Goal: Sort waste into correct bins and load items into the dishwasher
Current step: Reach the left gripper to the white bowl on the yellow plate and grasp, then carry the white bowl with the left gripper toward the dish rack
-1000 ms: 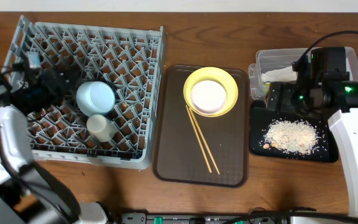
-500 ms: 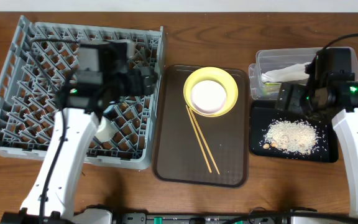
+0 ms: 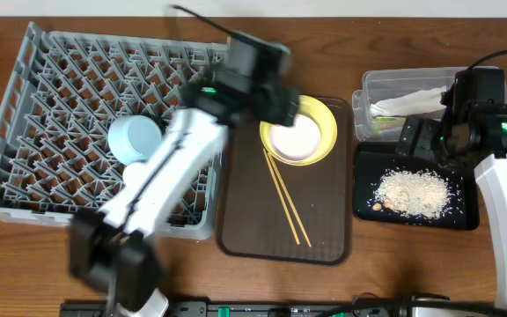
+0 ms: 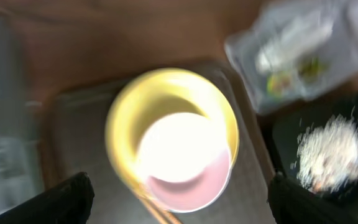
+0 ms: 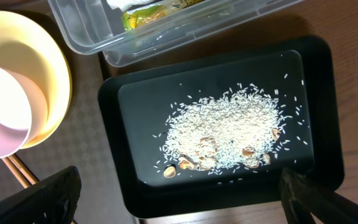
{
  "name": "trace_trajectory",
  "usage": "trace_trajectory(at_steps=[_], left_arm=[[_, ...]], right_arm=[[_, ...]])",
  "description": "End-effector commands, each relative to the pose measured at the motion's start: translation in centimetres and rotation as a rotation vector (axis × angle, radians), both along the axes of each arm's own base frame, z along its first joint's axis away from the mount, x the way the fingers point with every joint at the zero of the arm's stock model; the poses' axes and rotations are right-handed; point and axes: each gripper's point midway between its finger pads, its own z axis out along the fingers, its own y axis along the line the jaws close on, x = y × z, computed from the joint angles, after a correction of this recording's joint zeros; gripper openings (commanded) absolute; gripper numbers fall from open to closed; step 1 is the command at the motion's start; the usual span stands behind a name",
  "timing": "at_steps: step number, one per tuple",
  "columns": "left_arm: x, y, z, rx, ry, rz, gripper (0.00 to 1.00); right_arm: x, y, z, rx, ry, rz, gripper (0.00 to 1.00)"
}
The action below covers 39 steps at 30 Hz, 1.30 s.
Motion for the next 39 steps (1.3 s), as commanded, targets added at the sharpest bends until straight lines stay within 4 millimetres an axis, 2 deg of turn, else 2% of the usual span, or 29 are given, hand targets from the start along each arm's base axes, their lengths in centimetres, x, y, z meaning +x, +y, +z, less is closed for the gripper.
trace_trajectory(at_steps=[1,5,8,13,15,16,18,21,22,27,31,35,39], left_arm=[[-0.8,-3.5,-3.9,0.075,0.013,-0.109,0.92],[-1.5,-6.7,-7.7,0.095,0.041,-0.172,0.92],[-2.1,-8.0,-10.5,0.119,0.075,-0.2,0.91],[-2.9,-8.2,-14.5,0.166,0.145,-0.216,0.81],[-3.1,-8.1,-15.5,0.181,0.167,-0.216,0.69],[-3.2,-8.0,-15.9,0.186,0.175,-0.216,0.68],[-3.2,-7.9,-16.1,0.193,0.178,-0.214,0.59],[-3.1,-7.9,-15.8,0.192,0.171,-0.213,0.39],[-3.1,-7.9,-15.8,0.192,0.171,-0.212,0.35],[-3.2,-7.9,-15.8,0.192,0.171,-0.212,0.25],[-3.1,-7.9,-15.2,0.187,0.164,-0.212,0.1],[-3.1,-7.9,-14.0,0.176,0.146,-0.212,0.08],[-2.5,-7.3,-11.7,0.189,0.09,-0.184,0.08]], right_arm=[[0.2,-0.3,0.8,-0.004,-0.022,-0.023,0.99],[0.1,-0.3,0.8,-0.004,-0.02,-0.023,0.99],[0.0,-0.3,0.7,-0.004,-0.014,-0.022,0.99],[-0.2,-0.2,0.7,-0.004,-0.009,-0.021,0.99],[-0.2,-0.2,0.7,-0.004,-0.009,-0.022,0.99],[-0.2,-0.2,0.7,-0.004,-0.008,-0.022,0.99],[-0.2,-0.3,0.7,-0.004,-0.009,-0.022,0.99],[-0.2,-0.2,0.7,-0.004,-0.006,-0.022,0.99],[-0.2,-0.2,0.7,-0.004,-0.006,-0.022,0.99],[-0.2,-0.2,0.7,-0.004,-0.006,-0.022,0.99],[-0.3,-0.2,0.6,-0.004,-0.004,-0.022,0.99],[-0.3,-0.2,0.6,-0.004,-0.002,-0.022,0.99],[-0.3,-0.2,0.6,-0.004,-0.002,-0.022,0.99]])
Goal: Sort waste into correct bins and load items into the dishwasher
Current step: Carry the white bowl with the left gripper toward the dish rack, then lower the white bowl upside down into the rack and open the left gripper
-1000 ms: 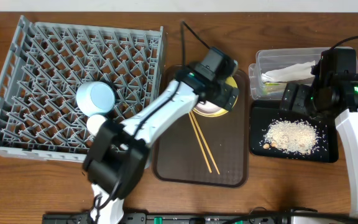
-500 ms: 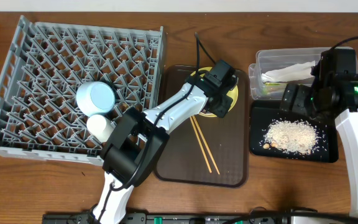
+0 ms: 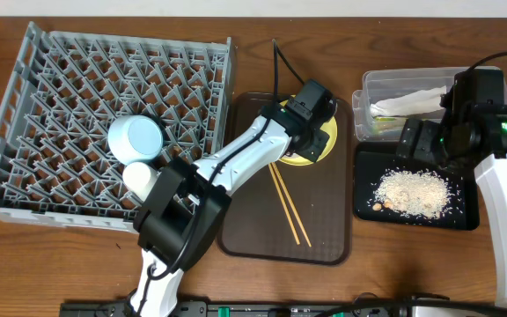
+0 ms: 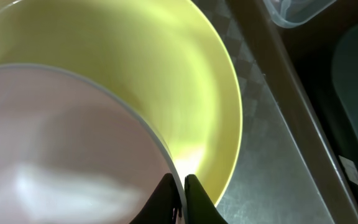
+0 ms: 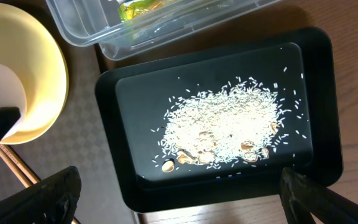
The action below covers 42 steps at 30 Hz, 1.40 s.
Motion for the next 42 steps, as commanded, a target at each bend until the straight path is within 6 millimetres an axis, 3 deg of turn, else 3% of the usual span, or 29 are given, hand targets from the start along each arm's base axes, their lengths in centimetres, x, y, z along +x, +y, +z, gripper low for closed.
trace_trajectory(at_steps=[1,9,13,17,32,42], left_arm=[[0.6,0.4,3.0,-0.008,-0.067,0.021,0.08],[2.0,3.3,11.0,-0.07,-0.204,0.091,0.08],[3.3,6.3,15.5,-0.148,-0.261,0.153,0.08],[4.4,9.4,18.1,-0.269,-0.241,0.184,0.08],[7.3,20.1,19.4,-0.802,0.049,0.226,0.08],[9.8,25.0,15.6,-0.999,0.253,0.377,0.08]], right_arm=[[0.2,-0.3,0.8,-0.005,-0.023,-0.021,0.99],[0.1,-0.3,0.8,-0.01,-0.019,-0.008,0.99],[0.1,-0.3,0.8,-0.01,-0.019,-0.007,0.99],[0.1,-0.3,0.8,-0.01,-0.019,-0.007,0.99],[0.1,-0.3,0.8,-0.01,-0.019,-0.007,0.99],[0.1,-0.3,0.8,-0.009,-0.018,-0.007,0.99]])
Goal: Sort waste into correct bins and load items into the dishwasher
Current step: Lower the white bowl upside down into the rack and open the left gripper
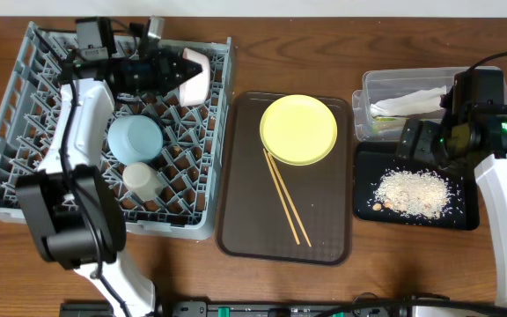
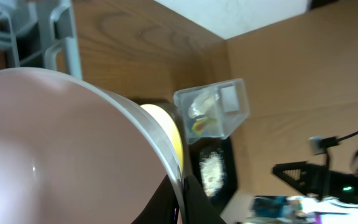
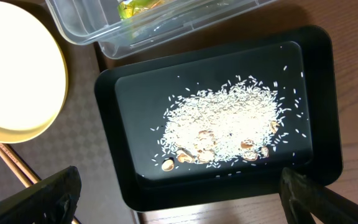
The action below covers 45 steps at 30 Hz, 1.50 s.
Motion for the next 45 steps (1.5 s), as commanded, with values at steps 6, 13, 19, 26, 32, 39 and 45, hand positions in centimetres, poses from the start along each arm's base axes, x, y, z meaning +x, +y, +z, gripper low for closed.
trace_trajectory(at_steps=[6,13,19,26,32,39,45], left_arm=[[1.2,3.3,-2.3,-0.155,0.17,0.074,0.09],[1.9,6.6,-3.9,-0.127,0.192,0.162,0.31],[2.0,9.5,-4.3,-0.112,0.198,0.235,0.31],[1.5,10.7,-4.6,-0.124,0.235,0.265,0.79],[1.6,11.8,-4.7,-0.113,0.233,0.294,0.85],[1.2,13.1,-1.9,-0.078,0.166,0.332,0.86],[-0.2,12.4,3.1,0.151,0.041,0.409,0.86]], right_arm=[[0.2,-0.3,0.8,-0.009,-0.022,-0.008,0.99],[0.2,-0.3,0.8,-0.009,-0.022,-0.008,0.99],[0.2,-0.3,0.8,-0.009,-0.022,-0.008,0.99],[0.2,-0.3,0.8,-0.01,-0.023,-0.008,0.99],[0.2,-0.3,0.8,-0.01,-0.023,-0.008,0.99],[0.2,-0.3,0.8,-0.009,-0.023,-0.008,0.99],[0.2,-0.3,0.8,-0.01,-0.023,-0.008,0.99]])
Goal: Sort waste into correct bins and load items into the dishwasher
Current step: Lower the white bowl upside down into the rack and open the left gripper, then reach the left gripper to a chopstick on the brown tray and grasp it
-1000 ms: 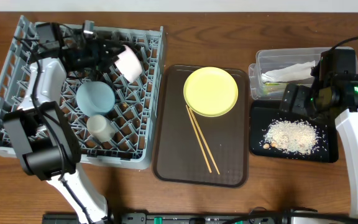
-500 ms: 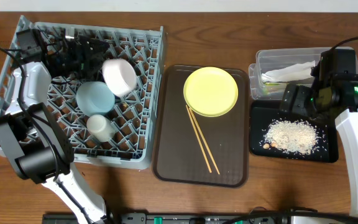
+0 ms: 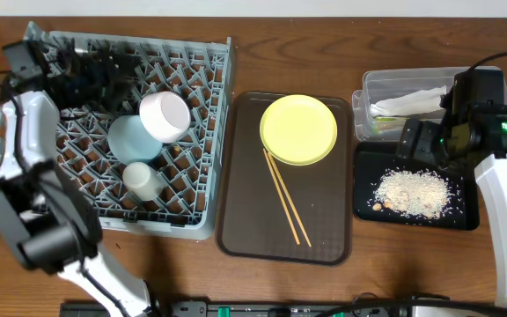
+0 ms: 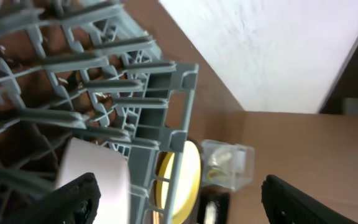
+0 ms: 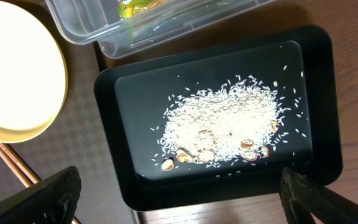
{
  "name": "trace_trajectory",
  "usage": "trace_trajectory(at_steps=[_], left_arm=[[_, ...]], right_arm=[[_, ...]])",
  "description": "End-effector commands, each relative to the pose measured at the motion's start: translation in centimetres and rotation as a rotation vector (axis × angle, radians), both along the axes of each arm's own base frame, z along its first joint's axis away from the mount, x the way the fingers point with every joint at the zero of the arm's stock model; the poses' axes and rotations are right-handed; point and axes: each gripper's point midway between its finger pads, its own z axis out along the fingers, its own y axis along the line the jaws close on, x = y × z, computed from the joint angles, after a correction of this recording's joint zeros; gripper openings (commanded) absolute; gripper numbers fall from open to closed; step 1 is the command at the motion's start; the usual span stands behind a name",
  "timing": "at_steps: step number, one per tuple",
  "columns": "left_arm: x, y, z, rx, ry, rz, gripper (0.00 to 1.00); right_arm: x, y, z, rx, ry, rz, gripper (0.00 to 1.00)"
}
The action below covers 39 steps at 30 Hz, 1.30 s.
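Observation:
The pink bowl lies on its side in the grey dish rack, leaning against a blue bowl. My left gripper is open over the rack's back left, apart from the bowl. In the left wrist view the pink bowl shows below the rack's bars, with the gripper holding nothing. A yellow plate and two chopsticks lie on the brown tray. My right gripper hangs open over the black bin of rice.
A white cup stands in the rack's front part. A clear bin holding wrappers sits at the back right, next to the black bin. The right wrist view also shows the plate and the clear bin.
My left gripper has let go of the pink bowl, which now rests in the rack against the blue bowl. The gripper is open and farther left over the rack. The right arm is unmoved.
My left gripper was open above the pink bowl on the yellow plate. Then it was shut on the bowl's rim. Later it held the bowl over the rack's back. Now the bowl lies in the rack and the plate is bare.

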Motion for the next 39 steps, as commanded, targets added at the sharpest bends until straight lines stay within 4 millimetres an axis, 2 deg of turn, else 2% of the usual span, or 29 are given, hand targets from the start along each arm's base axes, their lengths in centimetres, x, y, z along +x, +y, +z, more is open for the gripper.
trace_trajectory(at_steps=[1,5,8,10,15,20,23,28,36,39], left_arm=[[-1.3,-0.9,4.6,0.241,-0.085,0.04,0.86],[-4.6,-2.5,4.3,0.494,0.057,0.098,0.86],[-8.1,-5.8,3.3,0.607,0.171,0.026,0.86],[-10.1,-9.0,2.7,0.615,0.213,-0.074,0.87],[-13.6,-15.0,1.6,0.637,0.261,-0.275,0.86],[-16.1,-19.3,0.6,0.646,0.28,-0.39,0.85],[-17.5,-20.4,-1.2,0.717,0.339,-0.368,0.85],[-19.1,-20.9,-5.0,0.834,0.454,-0.2,0.85],[-20.4,-26.1,-10.4,0.814,0.399,-0.247,0.85],[-20.8,-27.2,-12.2,0.83,0.401,-0.278,0.85]], right_arm=[[0.2,-0.3,0.8,-0.009,-0.025,-0.008,0.99],[0.3,-0.3,0.8,-0.009,-0.026,-0.008,0.99],[0.4,-0.3,0.9,-0.01,-0.03,-0.008,0.99],[0.4,-0.3,0.9,-0.01,-0.032,-0.008,0.99],[0.4,-0.3,0.9,-0.01,-0.03,-0.007,0.99],[0.3,-0.3,0.8,-0.009,-0.026,-0.008,0.99],[0.3,-0.3,0.8,-0.009,-0.026,-0.008,0.99],[0.2,-0.2,0.8,-0.009,-0.023,-0.008,0.99],[0.1,-0.2,0.8,-0.009,-0.017,-0.008,0.99],[0.0,-0.2,0.7,-0.009,-0.016,-0.008,0.99]])
